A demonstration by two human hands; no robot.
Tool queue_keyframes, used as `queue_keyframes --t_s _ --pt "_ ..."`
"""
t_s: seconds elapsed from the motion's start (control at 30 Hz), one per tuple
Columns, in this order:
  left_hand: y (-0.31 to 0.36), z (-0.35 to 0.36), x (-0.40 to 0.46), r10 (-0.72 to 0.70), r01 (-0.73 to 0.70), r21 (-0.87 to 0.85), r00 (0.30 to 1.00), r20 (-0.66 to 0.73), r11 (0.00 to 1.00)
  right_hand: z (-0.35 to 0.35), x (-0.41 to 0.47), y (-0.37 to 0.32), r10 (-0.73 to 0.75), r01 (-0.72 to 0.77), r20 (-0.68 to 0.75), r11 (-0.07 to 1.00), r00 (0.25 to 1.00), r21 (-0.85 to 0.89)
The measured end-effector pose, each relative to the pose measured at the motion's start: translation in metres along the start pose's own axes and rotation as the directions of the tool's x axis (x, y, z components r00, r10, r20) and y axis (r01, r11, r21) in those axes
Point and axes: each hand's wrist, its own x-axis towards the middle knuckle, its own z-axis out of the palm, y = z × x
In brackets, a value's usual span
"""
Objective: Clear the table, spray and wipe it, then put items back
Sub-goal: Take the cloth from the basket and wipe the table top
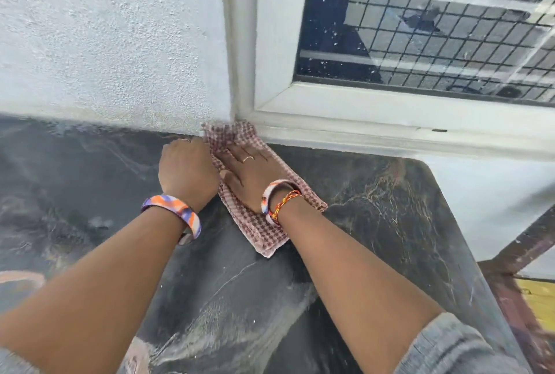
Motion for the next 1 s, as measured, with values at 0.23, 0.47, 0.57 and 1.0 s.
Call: queue_keyframes --t_s 0.23,0.47,0.57,1.0 --pt "0.081 0.015 -0.017 0.200 -0.196 -0.068 0.978 0.056 0.978 -0.021 -0.085 0.123 0.563 -0.562 0.019 0.826 0.826 -0.039" --pt "0.125 0.018 -0.039 0.369 -0.364 -0.073 0.925 0.089 0.929 -0.039 -0.143 0.188 0.948 -0.918 0.075 0.279 0.311 0.283" --pt "0.132 0.016 -0.049 0.428 -0.424 -0.059 0.897 0.112 0.904 -0.039 -0.164 0.180 0.971 -0.903 0.066 0.187 0.229 0.386" --pt "0.124 -0.002 -0.103 0.459 -0.438 -0.143 0.864 0.205 0.888 -0.021 -0.277 0.078 0.971 -0.951 -0.054 0.240 0.234 0.194"
